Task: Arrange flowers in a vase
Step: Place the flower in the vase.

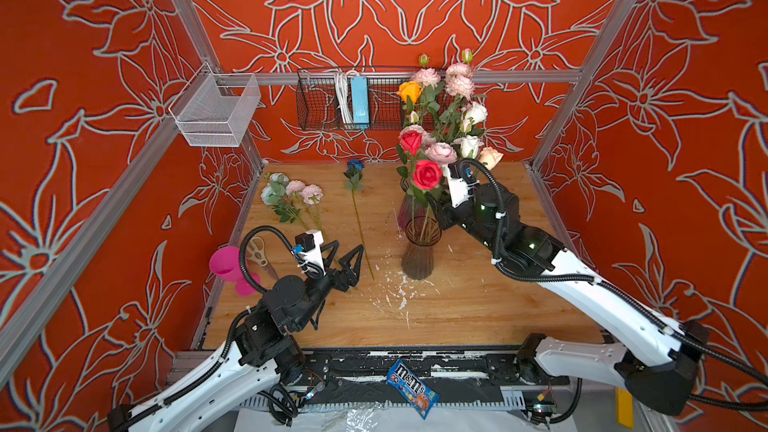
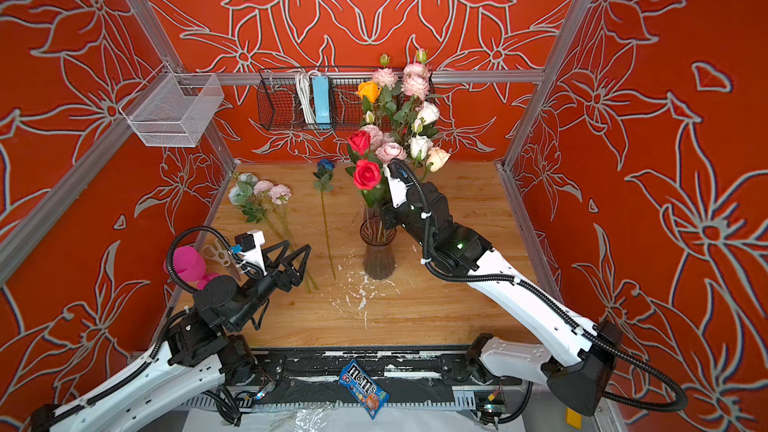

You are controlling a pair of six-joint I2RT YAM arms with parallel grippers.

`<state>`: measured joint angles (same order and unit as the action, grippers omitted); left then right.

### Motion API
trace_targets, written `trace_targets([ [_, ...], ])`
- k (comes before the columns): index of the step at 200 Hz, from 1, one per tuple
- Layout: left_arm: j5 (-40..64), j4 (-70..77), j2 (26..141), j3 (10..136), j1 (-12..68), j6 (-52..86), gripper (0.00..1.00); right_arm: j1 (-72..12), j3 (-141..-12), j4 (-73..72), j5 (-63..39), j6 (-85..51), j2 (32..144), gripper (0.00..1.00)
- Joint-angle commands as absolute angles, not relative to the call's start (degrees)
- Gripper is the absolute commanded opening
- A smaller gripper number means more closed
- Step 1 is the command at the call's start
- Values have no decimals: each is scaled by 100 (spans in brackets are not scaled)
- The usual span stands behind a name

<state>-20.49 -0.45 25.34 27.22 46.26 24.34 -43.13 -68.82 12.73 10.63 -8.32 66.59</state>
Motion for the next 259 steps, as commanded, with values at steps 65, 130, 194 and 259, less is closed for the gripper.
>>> trace_targets([
  [65, -3127, -765, 3791, 3541, 4632, 3150, 83, -4326, -6307, 1738, 808, -1374, 5339, 53],
  [130, -2279, -2289, 5603, 4517, 2796, 4323, 84, -4332, -5043, 1523, 918, -1710, 3964, 53],
  [194, -1272, -2287, 7707, 5014, 1195, 4147, 68, -4329, -4244, 1461, 1064, -1846, 3236, 51],
  [259, -1165, -2221, 9736, 5931, 831, 3476, 33, -4324, -3860, 1431, 1195, -1819, 2855, 50],
])
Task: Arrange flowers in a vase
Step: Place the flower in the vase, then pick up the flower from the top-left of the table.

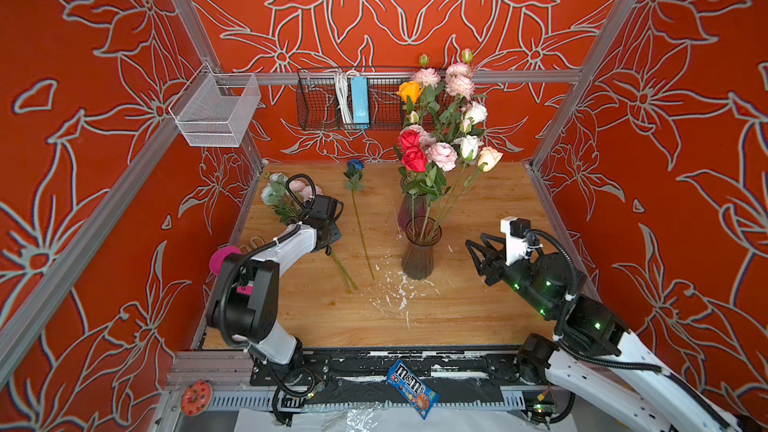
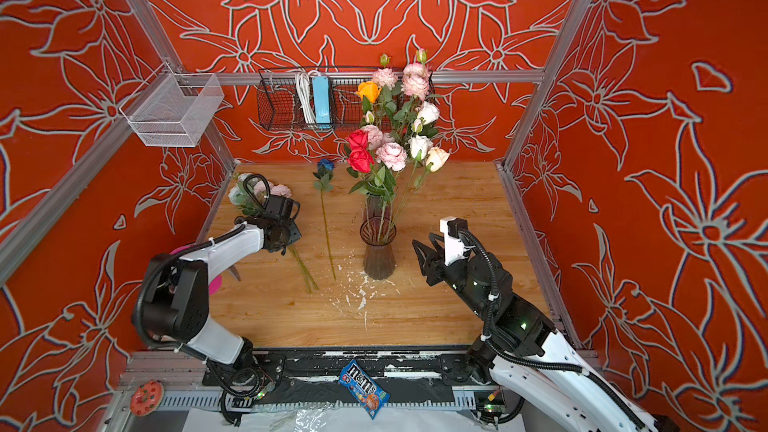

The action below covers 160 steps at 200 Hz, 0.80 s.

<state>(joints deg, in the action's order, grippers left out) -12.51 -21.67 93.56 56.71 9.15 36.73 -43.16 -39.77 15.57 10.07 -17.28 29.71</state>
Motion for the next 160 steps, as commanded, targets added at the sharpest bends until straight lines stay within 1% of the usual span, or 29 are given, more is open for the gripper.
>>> trace_targets([
  [1, -1171, -2222, 9755, 5945, 828, 3478, 33, -4329, -3855, 1427, 1199, -1819, 2856, 50],
  [9, -1214, -2243, 9908, 6020, 811, 3447, 30, -4325, -3833, 1418, 1200, -1803, 2839, 50],
  [32, -1195, -2282, 10216, 6135, 737, 3499, 27, -4329, -3811, 1439, 1208, -1797, 2808, 50],
  [51, -903, -2122, 10348, 6164, 729, 3314, 17, -4329, -3794, 1439, 1205, -1793, 2804, 49],
  [77, -616, -2197, 10240, 6296, 738, 3136, 6, -4333, -3780, 1431, 1231, -1800, 2791, 49],
  [99, -488, -2344, 9938, 6381, 785, 3027, 0, -4325, -3798, 1457, 1252, -1793, 2784, 49],
  [134, -516, -2478, 9163, 6316, 1001, 3036, 0, -4325, -3832, 1433, 1265, -1819, 2784, 48],
  [160, -721, -2514, 8358, 6078, 1261, 3169, 0, -4330, -3867, 1456, 1283, -1846, 2817, 48],
])
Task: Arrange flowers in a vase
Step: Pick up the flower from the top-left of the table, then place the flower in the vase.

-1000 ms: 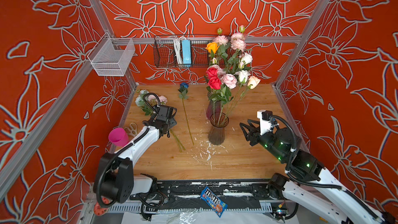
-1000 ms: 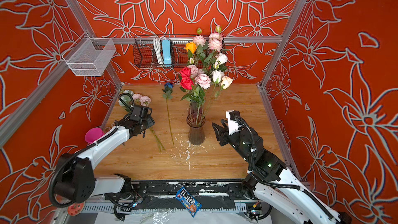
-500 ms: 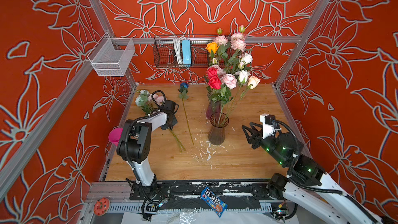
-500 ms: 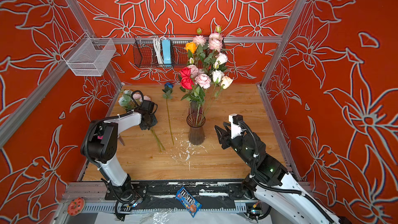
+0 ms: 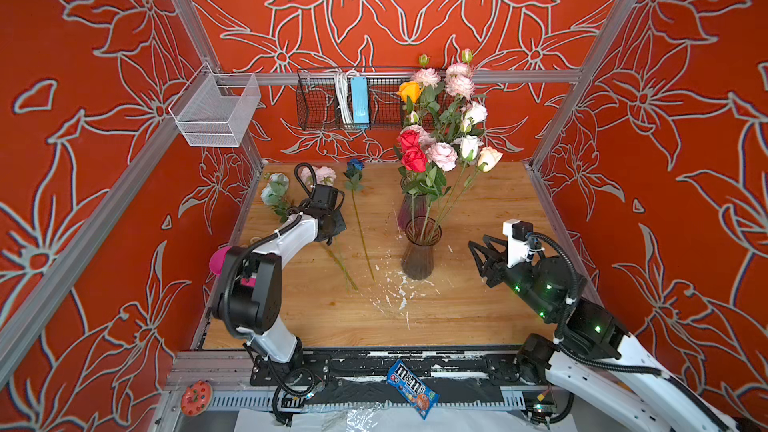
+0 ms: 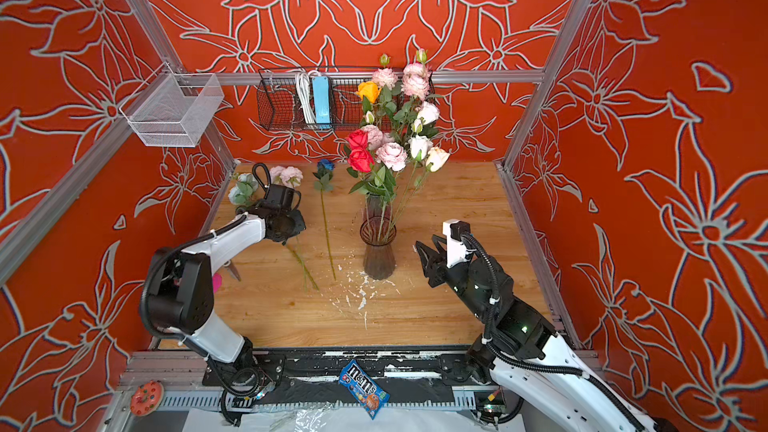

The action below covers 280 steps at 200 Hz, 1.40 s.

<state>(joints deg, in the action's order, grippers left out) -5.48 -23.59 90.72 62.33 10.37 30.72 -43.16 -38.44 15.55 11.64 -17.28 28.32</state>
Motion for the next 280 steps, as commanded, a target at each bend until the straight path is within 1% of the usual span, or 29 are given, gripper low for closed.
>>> trace_targets([
  [1, -725, -2514, 8314, 6063, 1272, 3180, 0, -4331, -3871, 1458, 1283, -1846, 2823, 48],
  [30, -718, -2289, 7156, 5490, 1497, 3336, 0, -4333, -3953, 1490, 1318, -1828, 2858, 48],
  [61, -308, -1544, 5800, 4602, 1664, 3304, 0, -4329, -4015, 1411, 1233, -1841, 2955, 49],
  [83, -167, -1203, 4979, 4300, 1789, 3156, 0, -4323, -4061, 1376, 1143, -1878, 3076, 49],
  [100, -76, -954, 4564, 4181, 1924, 2978, 0, -4327, -4090, 1326, 1015, -1899, 3135, 52],
  [126, 272, -487, 4102, 4203, 2311, 2445, 0, -4325, -4252, 1275, 783, -1925, 3236, 62],
  [158, 163, -585, 4058, 4740, 3082, 1786, 0, -4319, -4798, 1259, 51, -1777, 3539, 66],
  [180, 202, -610, 4154, 5044, 3697, 1443, 0, -4330, -5209, 1051, -694, -1783, 3828, 68],
  [217, 12, -518, 4536, 5381, 4918, 891, 0, -4324, -5925, 615, -2089, -2071, 4505, 69],
  [237, -194, -471, 4797, 5608, 5510, 602, 0, -4333, -6184, 321, -2595, -2334, 4924, 69],
  [257, -214, -301, 5003, 5744, 5736, 536, 0, -4327, -6347, 123, -3032, -2540, 5267, 66],
  [280, -103, -51, 5153, 5764, 5779, 554, 0, -4330, -6412, 36, -3038, -2743, 5453, 63],
])
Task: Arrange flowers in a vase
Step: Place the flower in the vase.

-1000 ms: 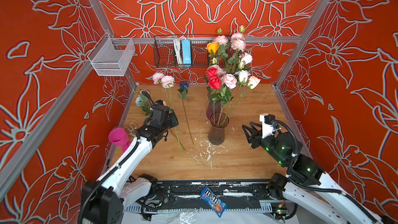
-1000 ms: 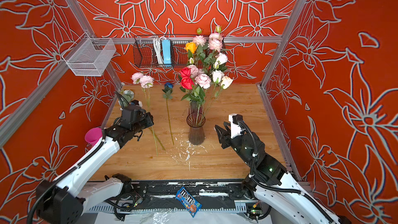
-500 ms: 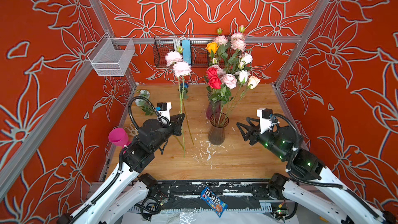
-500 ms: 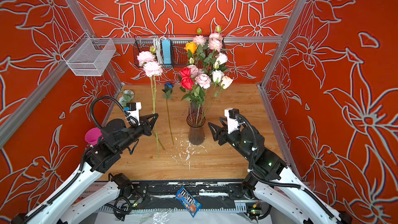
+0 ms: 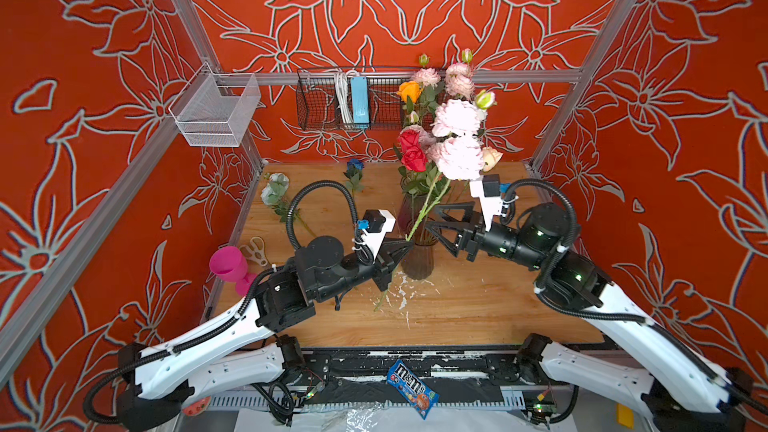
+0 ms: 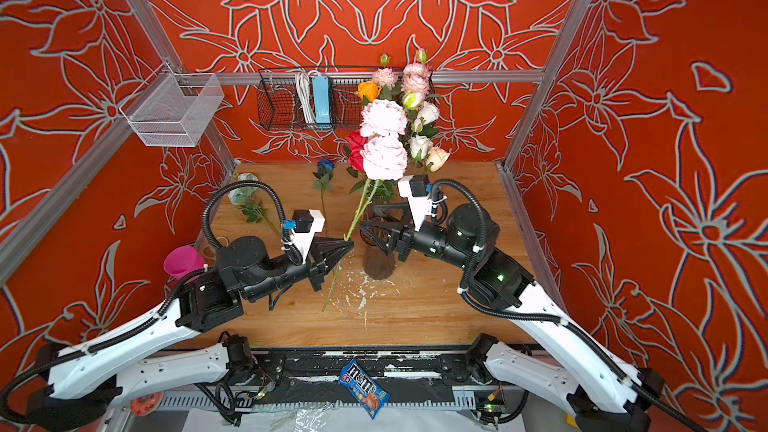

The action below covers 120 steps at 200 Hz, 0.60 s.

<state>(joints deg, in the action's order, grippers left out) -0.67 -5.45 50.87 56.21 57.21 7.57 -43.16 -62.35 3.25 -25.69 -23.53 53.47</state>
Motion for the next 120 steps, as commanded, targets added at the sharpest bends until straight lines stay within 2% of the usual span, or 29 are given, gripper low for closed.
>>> trace_targets([
  [1, -100, -34, 5156, 5760, 5781, 554, 0, -4332, -6409, 31, -3035, -2751, 5455, 63],
  [28, -43, 240, 5270, 5682, 5783, 536, 0, -4331, -6270, -186, -2896, -2872, 5457, 58],
  [49, 59, 362, 5330, 5673, 5783, 552, 0, -4326, -6268, -286, -2868, -2909, 5518, 44],
  [65, 96, 360, 5382, 5688, 5784, 569, 0, -4326, -6275, -398, -2925, -3007, 5593, 28],
  [101, 66, 422, 5459, 5642, 5783, 584, 0, -4332, -6301, -430, -2985, -3037, 5630, 7],
  [110, 9, 438, 5466, 5634, 5783, 610, 15, -4327, -6313, -353, -2921, -2977, 5603, 5],
  [120, -45, 446, 5456, 5611, 5783, 624, 23, -4329, -6332, -257, -2786, -2897, 5558, 4],
])
